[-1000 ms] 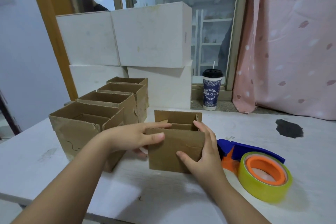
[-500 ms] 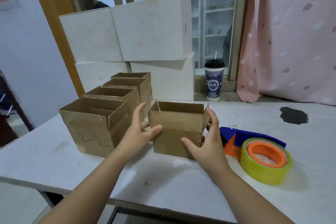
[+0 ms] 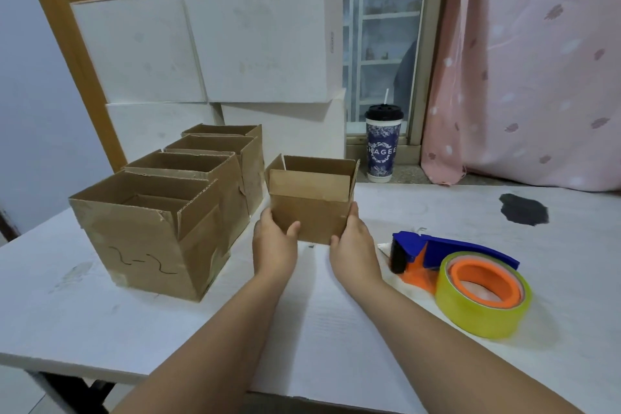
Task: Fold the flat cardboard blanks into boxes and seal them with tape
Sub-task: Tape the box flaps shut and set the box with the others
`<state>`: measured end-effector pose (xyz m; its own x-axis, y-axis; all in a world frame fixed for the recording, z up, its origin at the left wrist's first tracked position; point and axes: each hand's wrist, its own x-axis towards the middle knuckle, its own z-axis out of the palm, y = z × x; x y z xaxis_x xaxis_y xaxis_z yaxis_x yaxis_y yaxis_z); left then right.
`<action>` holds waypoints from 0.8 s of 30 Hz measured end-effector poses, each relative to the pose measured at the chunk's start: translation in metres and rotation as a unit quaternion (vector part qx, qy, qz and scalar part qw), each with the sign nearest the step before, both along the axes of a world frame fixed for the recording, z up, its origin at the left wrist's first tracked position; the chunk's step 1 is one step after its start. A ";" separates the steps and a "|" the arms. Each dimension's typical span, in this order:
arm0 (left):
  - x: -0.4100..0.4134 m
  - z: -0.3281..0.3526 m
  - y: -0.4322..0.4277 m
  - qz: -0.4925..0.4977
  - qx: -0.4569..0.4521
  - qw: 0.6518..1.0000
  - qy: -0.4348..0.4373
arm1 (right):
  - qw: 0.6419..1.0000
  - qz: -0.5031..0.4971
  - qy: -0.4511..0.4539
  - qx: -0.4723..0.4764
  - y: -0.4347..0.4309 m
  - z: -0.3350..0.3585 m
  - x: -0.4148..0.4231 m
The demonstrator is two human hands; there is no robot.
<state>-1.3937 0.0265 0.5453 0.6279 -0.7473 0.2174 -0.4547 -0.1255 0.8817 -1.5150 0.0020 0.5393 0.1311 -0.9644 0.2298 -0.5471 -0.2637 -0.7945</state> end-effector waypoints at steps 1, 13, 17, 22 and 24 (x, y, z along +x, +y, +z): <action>0.001 0.001 -0.007 0.007 0.010 1.000 0.003 | 1.000 -0.008 -0.007 0.001 -0.006 0.000 0.006; 0.028 -0.007 -0.090 0.073 0.130 0.980 -0.136 | 0.993 -0.031 0.112 0.001 -0.085 -0.006 0.048; 0.037 -0.010 -0.110 0.093 0.141 0.978 -0.123 | 0.991 -0.034 0.129 -0.015 -0.099 -0.004 0.054; 0.043 -0.005 -0.127 0.090 0.133 0.984 -0.080 | 0.993 -0.008 0.114 -0.042 -0.103 0.001 0.057; 0.041 -0.004 -0.128 0.093 0.112 0.987 -0.067 | 0.992 0.001 0.111 -0.055 -0.103 0.001 0.058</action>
